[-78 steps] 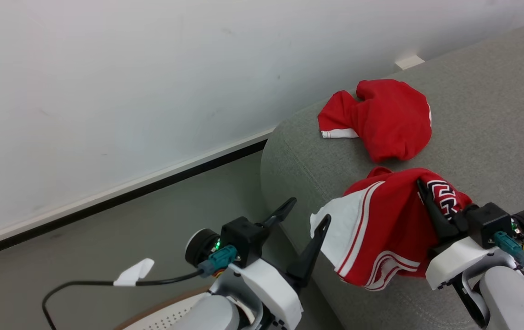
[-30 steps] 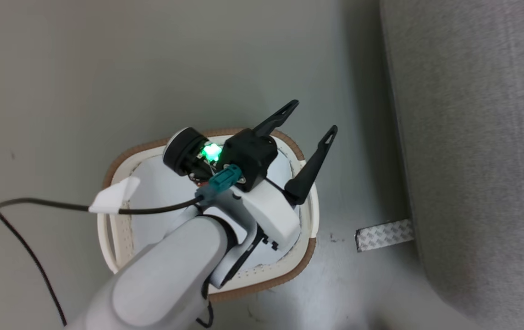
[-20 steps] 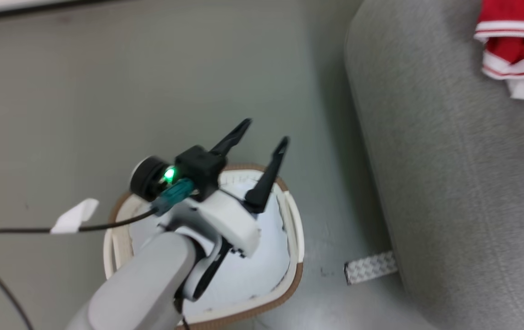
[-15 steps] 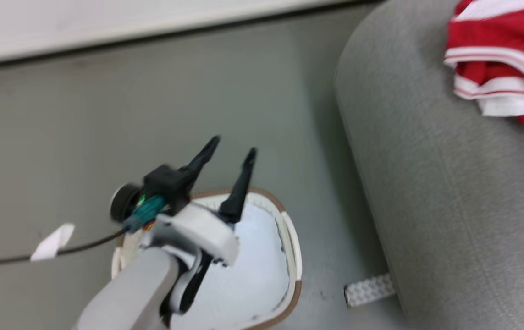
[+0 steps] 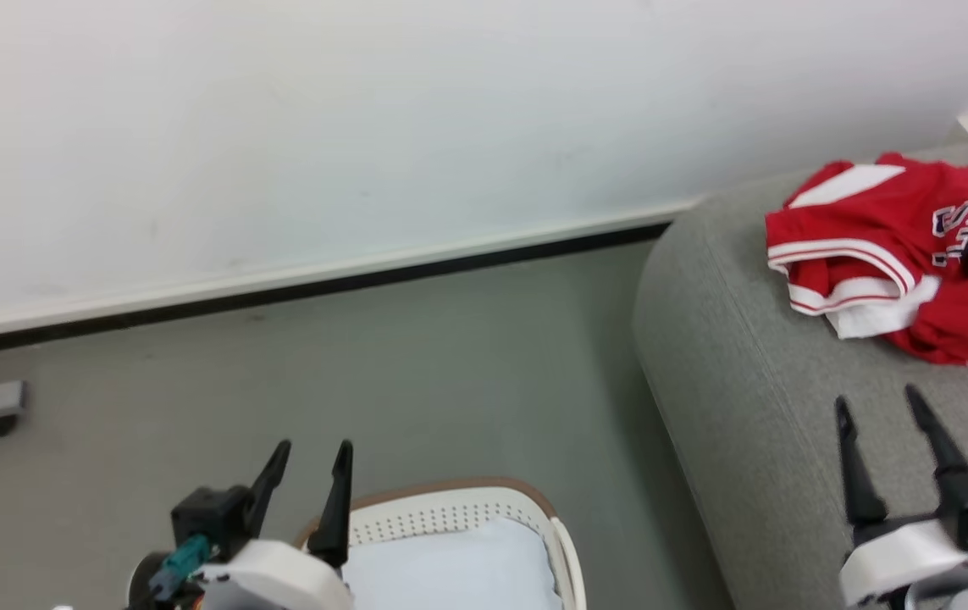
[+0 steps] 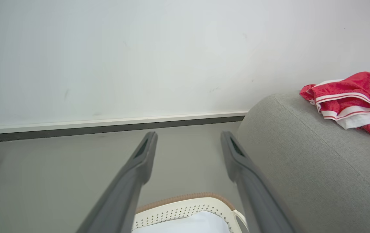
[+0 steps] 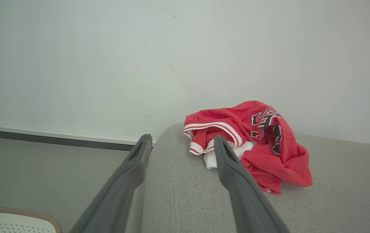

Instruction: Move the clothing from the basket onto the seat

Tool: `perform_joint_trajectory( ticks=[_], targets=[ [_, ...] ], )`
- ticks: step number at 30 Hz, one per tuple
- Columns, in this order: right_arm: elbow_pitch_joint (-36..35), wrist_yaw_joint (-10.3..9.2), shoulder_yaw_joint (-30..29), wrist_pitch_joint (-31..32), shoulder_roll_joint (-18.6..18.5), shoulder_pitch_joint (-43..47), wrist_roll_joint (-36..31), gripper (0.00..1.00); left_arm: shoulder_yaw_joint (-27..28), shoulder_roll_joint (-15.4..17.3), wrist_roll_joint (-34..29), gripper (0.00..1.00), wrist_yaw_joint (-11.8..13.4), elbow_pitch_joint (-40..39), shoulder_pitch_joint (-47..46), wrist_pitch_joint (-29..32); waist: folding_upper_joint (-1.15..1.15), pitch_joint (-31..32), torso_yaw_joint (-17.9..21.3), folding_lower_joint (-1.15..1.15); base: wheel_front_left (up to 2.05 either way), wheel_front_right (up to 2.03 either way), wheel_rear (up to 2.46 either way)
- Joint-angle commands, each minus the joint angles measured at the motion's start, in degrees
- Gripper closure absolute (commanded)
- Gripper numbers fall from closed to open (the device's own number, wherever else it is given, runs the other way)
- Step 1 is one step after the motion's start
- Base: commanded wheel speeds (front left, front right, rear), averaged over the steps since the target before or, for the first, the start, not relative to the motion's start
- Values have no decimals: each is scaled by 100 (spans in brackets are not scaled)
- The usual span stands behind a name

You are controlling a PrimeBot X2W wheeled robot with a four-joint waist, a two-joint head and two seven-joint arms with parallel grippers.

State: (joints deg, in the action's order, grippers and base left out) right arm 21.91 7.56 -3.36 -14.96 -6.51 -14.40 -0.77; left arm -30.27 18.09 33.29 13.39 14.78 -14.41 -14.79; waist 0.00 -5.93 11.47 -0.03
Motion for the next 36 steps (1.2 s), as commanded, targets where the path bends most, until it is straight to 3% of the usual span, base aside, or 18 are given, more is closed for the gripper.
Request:
perform_joint_trajectory(
  ticks=[1, 9, 29, 30, 36],
  targets=[
    [-94, -15, 99, -15, 86, 270, -18, 0, 92, -11, -15, 0, -40, 49, 231, -31, 0, 359, -307, 3, 0, 0, 0],
    [-279, -15, 359, -16, 347, 997, -12, 0, 762, -265, -619, 0, -179, -174, 923, -35, 0, 636, -562, 3, 0, 0, 0],
    [-287, -15, 593, -16, 366, 1307, 334, 0, 1980, -981, -1556, 0, -1061, 12, 1452, -37, 0, 772, -793, 3, 0, 0, 0],
    [-287, 0, 609, 0, 375, 1245, 314, 100, 1977, -1009, -1512, 100, -1073, -1, 1378, -32, 0, 772, -794, 3, 0, 0, 0],
    [-127, 1, 552, 143, 393, 1229, 682, 100, 2030, -1067, -1209, 100, -1119, 162, 1379, 81, 0, 768, -805, 3, 0, 0, 0]
  ],
)
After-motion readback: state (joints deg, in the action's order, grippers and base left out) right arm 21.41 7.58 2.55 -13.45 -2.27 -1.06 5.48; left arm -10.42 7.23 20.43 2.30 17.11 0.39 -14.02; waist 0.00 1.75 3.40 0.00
